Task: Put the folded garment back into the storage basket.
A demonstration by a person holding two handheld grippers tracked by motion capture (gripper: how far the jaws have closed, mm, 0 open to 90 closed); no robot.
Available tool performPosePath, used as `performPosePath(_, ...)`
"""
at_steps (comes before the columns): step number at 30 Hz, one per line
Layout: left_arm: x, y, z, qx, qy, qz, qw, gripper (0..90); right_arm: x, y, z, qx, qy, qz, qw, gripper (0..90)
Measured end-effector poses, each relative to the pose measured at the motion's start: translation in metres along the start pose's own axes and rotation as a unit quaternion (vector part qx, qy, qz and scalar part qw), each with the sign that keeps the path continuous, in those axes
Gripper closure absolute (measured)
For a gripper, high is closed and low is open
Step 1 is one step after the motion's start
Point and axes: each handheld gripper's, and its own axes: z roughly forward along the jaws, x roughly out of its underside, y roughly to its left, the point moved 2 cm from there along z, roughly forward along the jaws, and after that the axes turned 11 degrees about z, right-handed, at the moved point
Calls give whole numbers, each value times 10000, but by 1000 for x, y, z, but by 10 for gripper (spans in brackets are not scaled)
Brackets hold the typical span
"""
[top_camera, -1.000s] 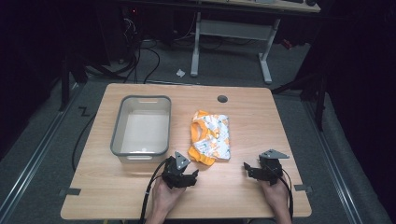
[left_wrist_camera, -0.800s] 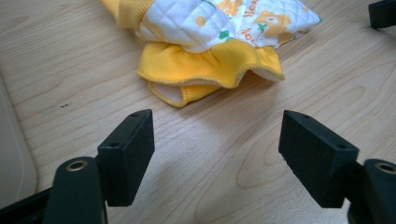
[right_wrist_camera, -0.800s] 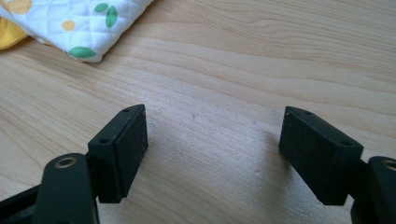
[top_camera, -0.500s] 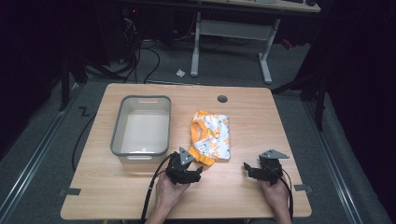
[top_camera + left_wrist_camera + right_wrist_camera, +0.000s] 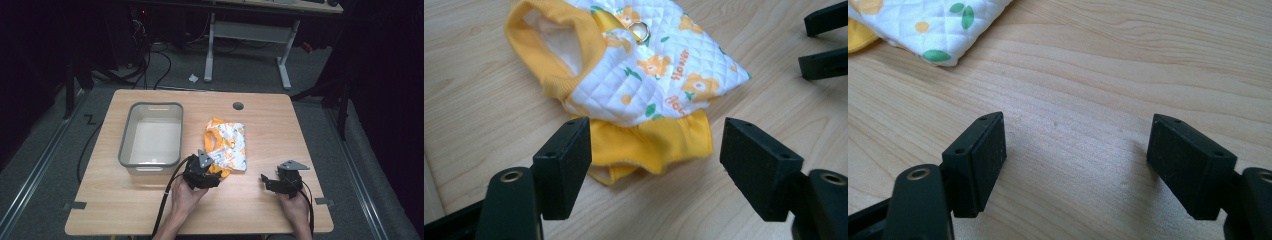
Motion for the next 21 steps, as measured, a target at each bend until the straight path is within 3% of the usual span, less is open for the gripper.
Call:
performPosePath(6, -7, 7, 6, -11, 56, -164, 9999, 294, 0, 0, 0, -1, 1, -1, 10000, 238)
performPosePath(16, -19, 17, 12, -113, 87, -219, 9997, 282, 0, 0, 0, -1, 6, 4, 10000, 237)
performPosePath(21, -23, 23, 19, -54, 125, -311, 9994, 271, 0, 0, 0, -1, 5, 4, 10000, 237)
